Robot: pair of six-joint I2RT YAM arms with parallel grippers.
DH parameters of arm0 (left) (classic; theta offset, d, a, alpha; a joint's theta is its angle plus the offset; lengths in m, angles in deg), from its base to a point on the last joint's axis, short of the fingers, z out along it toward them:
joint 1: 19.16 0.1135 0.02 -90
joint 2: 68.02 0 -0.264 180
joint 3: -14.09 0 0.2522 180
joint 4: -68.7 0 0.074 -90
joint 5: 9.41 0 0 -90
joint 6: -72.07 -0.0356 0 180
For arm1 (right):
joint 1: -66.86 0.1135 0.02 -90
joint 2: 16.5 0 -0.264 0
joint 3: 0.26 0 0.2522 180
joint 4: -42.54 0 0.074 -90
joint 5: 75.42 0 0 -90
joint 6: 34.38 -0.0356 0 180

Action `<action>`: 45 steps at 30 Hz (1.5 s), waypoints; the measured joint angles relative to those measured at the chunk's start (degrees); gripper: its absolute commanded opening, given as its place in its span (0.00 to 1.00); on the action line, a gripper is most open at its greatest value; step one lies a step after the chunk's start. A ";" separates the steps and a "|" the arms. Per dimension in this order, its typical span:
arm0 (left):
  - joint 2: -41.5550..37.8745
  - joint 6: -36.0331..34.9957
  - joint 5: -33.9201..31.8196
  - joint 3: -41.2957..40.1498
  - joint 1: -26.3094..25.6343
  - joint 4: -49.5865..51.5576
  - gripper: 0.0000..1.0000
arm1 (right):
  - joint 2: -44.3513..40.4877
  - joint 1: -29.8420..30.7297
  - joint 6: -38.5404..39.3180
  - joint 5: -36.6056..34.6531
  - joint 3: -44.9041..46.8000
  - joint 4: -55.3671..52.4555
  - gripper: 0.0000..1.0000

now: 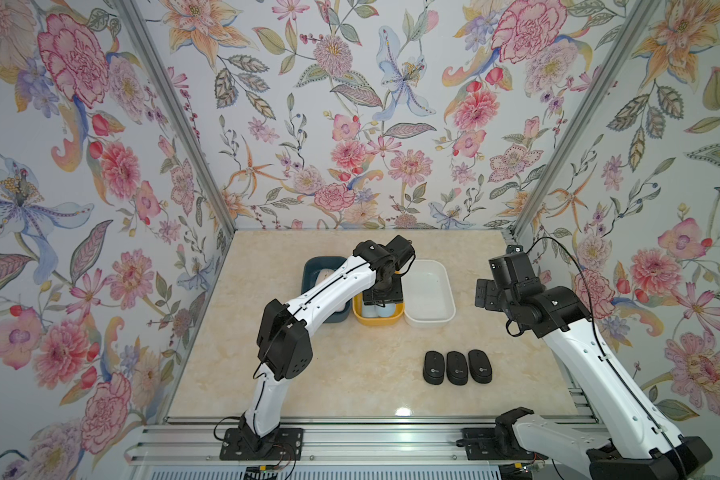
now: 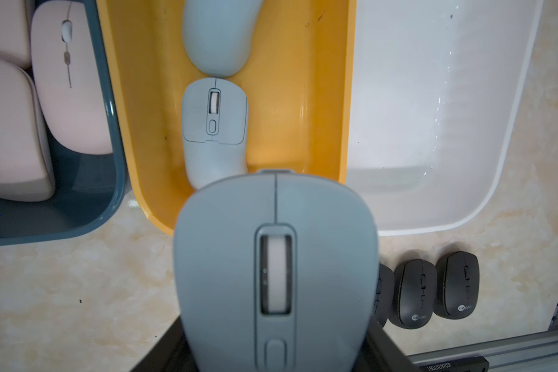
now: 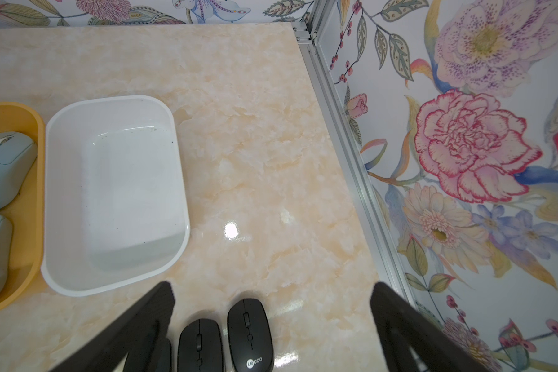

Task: Place the mice by color into the storage box
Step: Place the mouse in the storage box.

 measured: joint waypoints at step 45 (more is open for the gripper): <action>24.35 -11.08 5.09 17.46 5.77 0.00 0.72 | -7.10 0.98 -4.13 0.31 0.02 -9.62 0.95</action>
